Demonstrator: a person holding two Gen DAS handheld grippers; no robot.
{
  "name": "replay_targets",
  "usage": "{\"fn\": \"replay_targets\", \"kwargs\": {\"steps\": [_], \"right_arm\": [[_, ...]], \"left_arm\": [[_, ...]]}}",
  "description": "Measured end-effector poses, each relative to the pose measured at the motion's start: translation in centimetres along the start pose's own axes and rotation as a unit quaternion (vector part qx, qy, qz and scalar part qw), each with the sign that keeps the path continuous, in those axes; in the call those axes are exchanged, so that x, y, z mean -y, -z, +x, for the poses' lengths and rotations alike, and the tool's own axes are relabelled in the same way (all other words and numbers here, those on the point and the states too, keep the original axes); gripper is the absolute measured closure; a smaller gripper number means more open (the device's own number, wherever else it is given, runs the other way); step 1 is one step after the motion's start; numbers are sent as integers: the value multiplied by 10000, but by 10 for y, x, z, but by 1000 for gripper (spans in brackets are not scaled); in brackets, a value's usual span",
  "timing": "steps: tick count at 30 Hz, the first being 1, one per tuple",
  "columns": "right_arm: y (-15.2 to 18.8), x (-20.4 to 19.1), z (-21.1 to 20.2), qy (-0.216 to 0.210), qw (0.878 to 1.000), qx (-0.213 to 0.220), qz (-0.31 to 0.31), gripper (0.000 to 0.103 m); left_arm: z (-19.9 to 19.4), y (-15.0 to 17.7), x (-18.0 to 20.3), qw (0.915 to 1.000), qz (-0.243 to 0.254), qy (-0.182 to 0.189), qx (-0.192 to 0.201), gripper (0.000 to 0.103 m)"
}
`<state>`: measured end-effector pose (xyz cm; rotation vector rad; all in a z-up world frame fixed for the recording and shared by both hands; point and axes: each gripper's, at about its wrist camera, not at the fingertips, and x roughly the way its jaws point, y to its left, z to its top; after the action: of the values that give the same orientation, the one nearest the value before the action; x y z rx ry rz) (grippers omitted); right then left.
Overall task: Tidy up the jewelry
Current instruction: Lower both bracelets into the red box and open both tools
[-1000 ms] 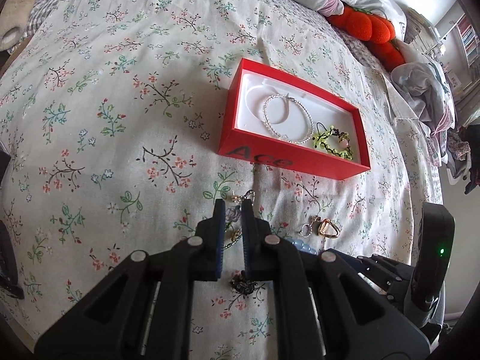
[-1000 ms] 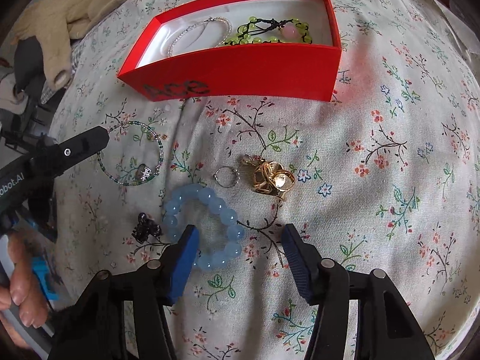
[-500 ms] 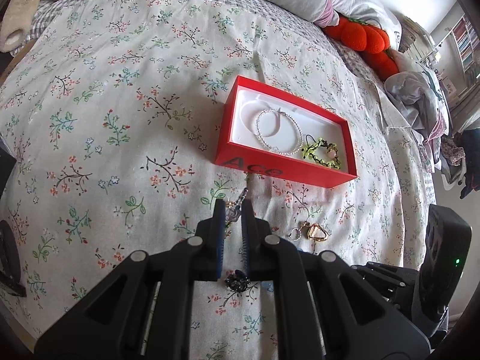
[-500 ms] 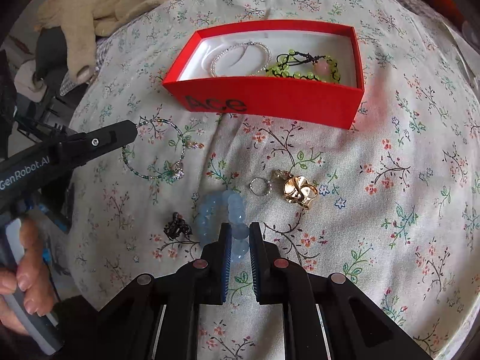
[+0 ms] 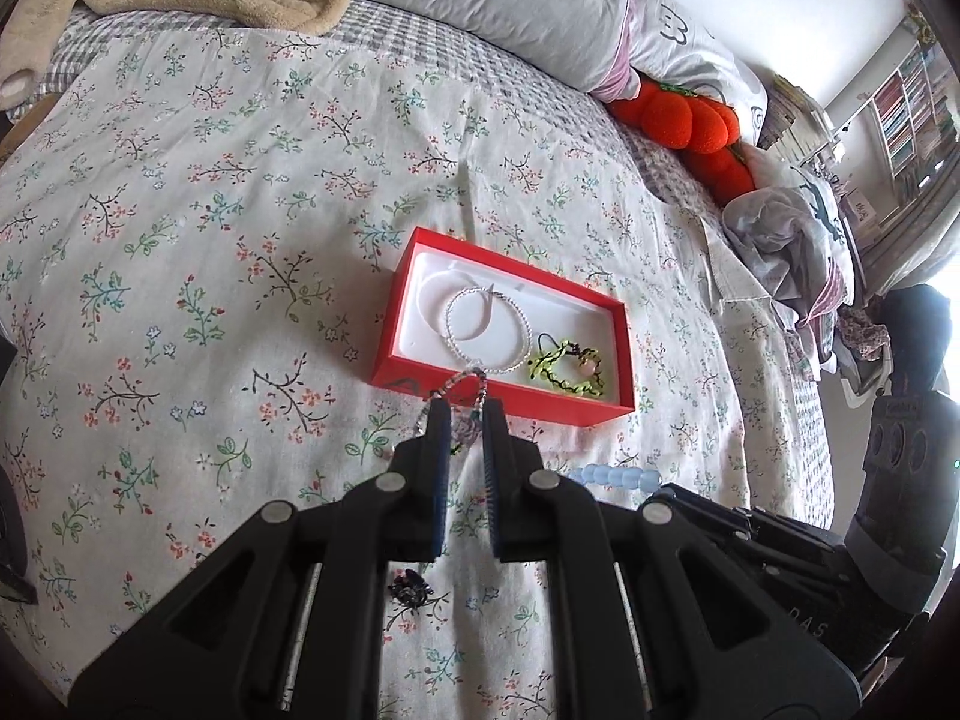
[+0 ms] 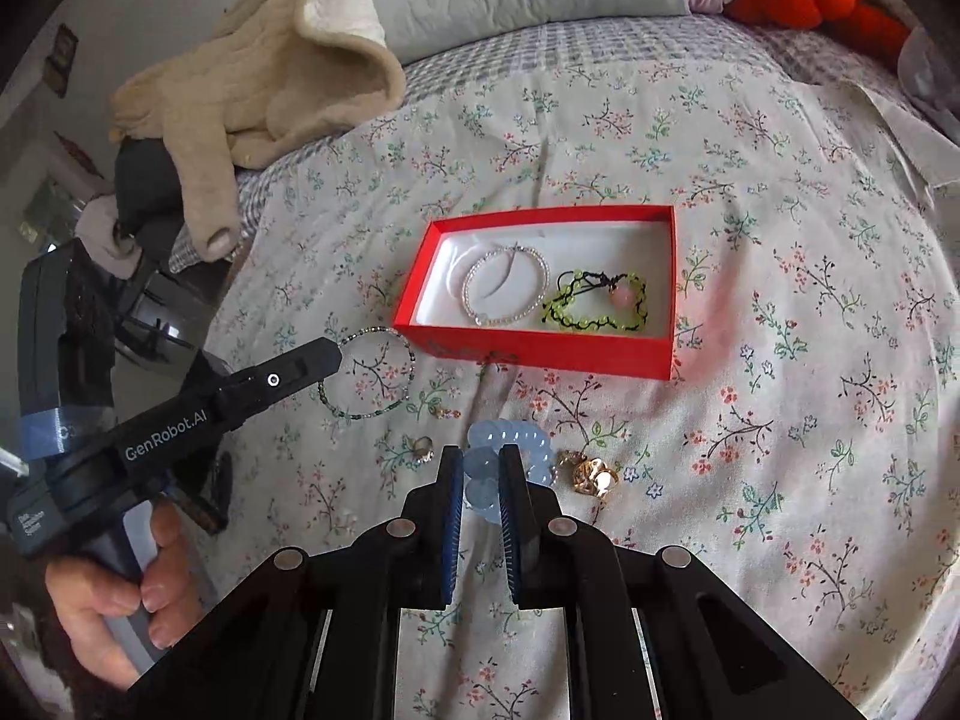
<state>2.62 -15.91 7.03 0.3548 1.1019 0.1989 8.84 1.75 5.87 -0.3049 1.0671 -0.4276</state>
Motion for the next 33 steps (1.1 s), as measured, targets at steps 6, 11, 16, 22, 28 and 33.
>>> {"fn": "replay_targets", "kwargs": {"steps": [6, 11, 16, 22, 28, 33], "right_arm": [[-22, 9, -17, -102, 9992, 336, 188, 91], [-40, 18, -23, -184, 9978, 541, 326, 91], [-54, 21, -23, 2, 9970, 738, 245, 91], [-63, 33, -15, 146, 9967, 754, 264, 91], [-63, 39, -14, 196, 9964, 774, 300, 91], [-62, 39, -15, 239, 9959, 811, 307, 91]], "left_arm": [[8, -14, 14, 9994, -62, 338, 103, 91], [27, -23, 29, 9978, -91, 642, 109, 91], [48, -31, 37, 9943, -214, 1045, 49, 91], [72, -34, 29, 9982, -133, 587, -29, 91], [85, -35, 18, 10000, 47, -18, -66, 91], [86, -35, 16, 9993, 126, -362, 25, 91]]}}
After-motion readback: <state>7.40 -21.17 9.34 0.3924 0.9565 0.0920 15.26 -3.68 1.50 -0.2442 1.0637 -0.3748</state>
